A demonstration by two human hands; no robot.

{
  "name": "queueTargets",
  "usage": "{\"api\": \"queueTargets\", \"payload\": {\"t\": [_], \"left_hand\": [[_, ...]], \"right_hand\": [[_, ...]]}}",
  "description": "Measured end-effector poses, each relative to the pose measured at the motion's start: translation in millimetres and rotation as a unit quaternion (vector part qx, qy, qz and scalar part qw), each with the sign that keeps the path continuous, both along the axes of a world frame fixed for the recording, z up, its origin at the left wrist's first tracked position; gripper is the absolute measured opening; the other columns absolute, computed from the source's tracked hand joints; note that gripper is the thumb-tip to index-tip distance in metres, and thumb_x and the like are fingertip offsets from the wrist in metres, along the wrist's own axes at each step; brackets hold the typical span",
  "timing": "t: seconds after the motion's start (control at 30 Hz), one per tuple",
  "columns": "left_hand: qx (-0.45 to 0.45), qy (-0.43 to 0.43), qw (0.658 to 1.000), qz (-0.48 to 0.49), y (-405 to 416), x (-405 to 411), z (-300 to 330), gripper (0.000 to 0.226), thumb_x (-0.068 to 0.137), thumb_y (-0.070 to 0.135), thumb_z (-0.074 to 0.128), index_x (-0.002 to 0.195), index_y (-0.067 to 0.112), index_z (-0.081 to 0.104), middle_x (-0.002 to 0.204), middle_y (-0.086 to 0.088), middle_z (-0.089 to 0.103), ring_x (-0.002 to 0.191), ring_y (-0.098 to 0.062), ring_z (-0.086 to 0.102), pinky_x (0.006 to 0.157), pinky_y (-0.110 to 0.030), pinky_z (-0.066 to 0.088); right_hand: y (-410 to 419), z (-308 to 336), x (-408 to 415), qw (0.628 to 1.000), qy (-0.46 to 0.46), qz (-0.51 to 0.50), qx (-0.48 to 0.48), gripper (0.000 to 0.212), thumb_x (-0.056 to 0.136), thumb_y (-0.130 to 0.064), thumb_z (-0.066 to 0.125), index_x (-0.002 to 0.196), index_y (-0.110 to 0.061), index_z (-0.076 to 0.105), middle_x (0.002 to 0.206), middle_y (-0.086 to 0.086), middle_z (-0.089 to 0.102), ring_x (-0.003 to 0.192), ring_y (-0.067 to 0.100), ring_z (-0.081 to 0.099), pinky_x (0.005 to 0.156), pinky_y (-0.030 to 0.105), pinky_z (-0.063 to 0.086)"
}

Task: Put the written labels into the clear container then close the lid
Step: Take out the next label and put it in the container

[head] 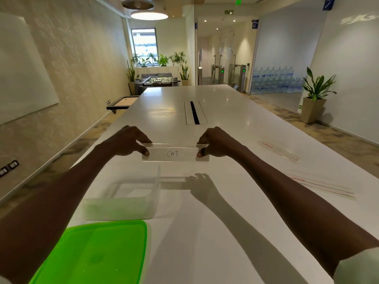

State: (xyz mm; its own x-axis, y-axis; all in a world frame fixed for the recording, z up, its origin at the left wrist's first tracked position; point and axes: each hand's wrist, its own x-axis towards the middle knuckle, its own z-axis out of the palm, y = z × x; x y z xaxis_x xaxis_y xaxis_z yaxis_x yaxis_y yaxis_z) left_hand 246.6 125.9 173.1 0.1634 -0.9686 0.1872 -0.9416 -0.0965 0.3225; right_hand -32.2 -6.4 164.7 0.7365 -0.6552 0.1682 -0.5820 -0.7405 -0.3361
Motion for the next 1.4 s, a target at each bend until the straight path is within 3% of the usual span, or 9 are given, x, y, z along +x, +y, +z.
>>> {"api": "queueTargets", "payload": {"t": [0.13,0.3,0.37,0.7,0.93,1.1,1.2,1.3,1.4], "left_hand": [[-0.002,0.007,1.0,0.019,29,27,10,0.042,0.061,0.02,0.088,0.101,0.021,0.077,0.106,0.0,0.075,0.097,-0.016,0.065,0.091,-0.033,0.048],[-0.004,0.008,0.999,0.054,60,62,11,0.044,0.061,0.017,0.088,0.103,0.019,0.076,0.109,-0.001,0.074,0.082,0.0,0.057,0.071,-0.006,0.036],[-0.002,0.011,0.998,0.064,70,72,8,0.044,0.061,0.015,0.088,0.103,0.017,0.076,0.109,-0.002,0.073,0.077,0.006,0.053,0.066,-0.004,0.035],[0.048,0.001,0.994,0.102,98,108,-19,0.043,0.067,0.013,0.084,0.108,0.016,0.074,0.113,-0.006,0.072,0.108,-0.024,0.062,0.099,-0.04,0.046],[0.079,-0.071,0.99,0.09,99,113,-35,0.04,0.07,0.025,0.083,0.108,0.028,0.073,0.109,0.005,0.072,0.091,-0.01,0.054,0.078,-0.025,0.036],[0.124,-0.092,0.985,0.083,88,108,-49,0.038,0.067,0.023,0.084,0.104,0.027,0.074,0.106,0.002,0.072,0.099,-0.018,0.058,0.087,-0.032,0.048],[0.138,-0.102,0.982,0.083,82,106,-57,0.038,0.064,0.022,0.086,0.1,0.028,0.074,0.103,0.001,0.068,0.098,-0.02,0.06,0.083,-0.033,0.05],[0.161,-0.109,0.977,0.083,77,104,-63,0.04,0.061,0.02,0.088,0.099,0.025,0.074,0.102,0.001,0.066,0.094,-0.019,0.061,0.077,-0.029,0.049],[0.183,-0.118,0.972,0.085,72,101,-66,0.043,0.06,0.019,0.089,0.1,0.021,0.074,0.102,0.0,0.067,0.086,-0.018,0.062,0.074,-0.028,0.05]], "right_hand": [[26,6,28,1.0,-0.006,0.023,-0.012,0.047,0.073,-0.031,0.083,0.114,-0.01,0.072,0.113,0.009,0.072,0.103,0.024,0.066,0.089,0.04,0.055],[53,8,64,0.999,-0.006,0.041,-0.027,0.047,0.071,-0.033,0.084,0.112,-0.013,0.073,0.11,0.008,0.073,0.099,0.025,0.066,0.086,0.041,0.057],[63,5,77,0.998,-0.009,0.047,-0.028,0.045,0.071,-0.032,0.084,0.11,-0.014,0.074,0.108,0.009,0.073,0.095,0.025,0.067,0.083,0.04,0.058],[92,-23,127,0.998,0.009,0.049,-0.038,0.045,0.071,-0.032,0.083,0.11,-0.011,0.074,0.105,0.011,0.073,0.096,0.027,0.066,0.078,0.035,0.056],[92,-42,147,0.998,0.046,0.048,-0.021,0.042,0.07,-0.029,0.085,0.105,-0.008,0.074,0.101,0.011,0.072,0.088,0.027,0.066,0.068,0.028,0.048],[94,-53,153,0.994,0.099,0.047,-0.024,0.041,0.068,-0.027,0.086,0.101,-0.008,0.071,0.09,0.007,0.059,0.072,0.022,0.053,0.061,0.025,0.04],[95,-57,159,0.989,0.132,0.049,-0.042,0.039,0.066,-0.025,0.087,0.096,-0.007,0.069,0.088,0.006,0.056,0.067,0.021,0.05,0.055,0.023,0.037],[97,-61,165,0.982,0.165,0.06,-0.068,0.045,0.066,-0.025,0.087,0.103,-0.006,0.068,0.104,0.01,0.065,0.078,0.026,0.061,0.064,0.029,0.049],[98,-65,171,0.975,0.187,0.07,-0.094,0.044,0.065,-0.024,0.088,0.1,-0.008,0.068,0.102,0.008,0.068,0.086,0.026,0.066,0.065,0.029,0.048]]}}
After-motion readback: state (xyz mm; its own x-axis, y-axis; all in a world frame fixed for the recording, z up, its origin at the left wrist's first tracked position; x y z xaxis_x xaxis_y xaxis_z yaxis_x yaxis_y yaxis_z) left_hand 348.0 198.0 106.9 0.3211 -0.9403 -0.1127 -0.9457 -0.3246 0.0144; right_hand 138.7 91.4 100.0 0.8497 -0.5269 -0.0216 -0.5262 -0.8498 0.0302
